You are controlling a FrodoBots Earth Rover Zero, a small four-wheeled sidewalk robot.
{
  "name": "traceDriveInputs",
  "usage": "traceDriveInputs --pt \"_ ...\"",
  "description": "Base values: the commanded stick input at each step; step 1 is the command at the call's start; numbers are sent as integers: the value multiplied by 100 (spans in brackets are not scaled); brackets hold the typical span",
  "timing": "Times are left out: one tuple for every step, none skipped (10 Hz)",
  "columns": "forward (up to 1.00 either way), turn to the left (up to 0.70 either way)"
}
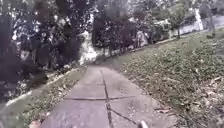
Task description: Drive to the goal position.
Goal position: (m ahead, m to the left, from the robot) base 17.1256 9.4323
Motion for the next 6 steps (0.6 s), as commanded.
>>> traceDriveInputs --pt "85 0" --pt "85 0" --pt "85 0" --pt "85 0" --pt "85 0" --pt "85 0"
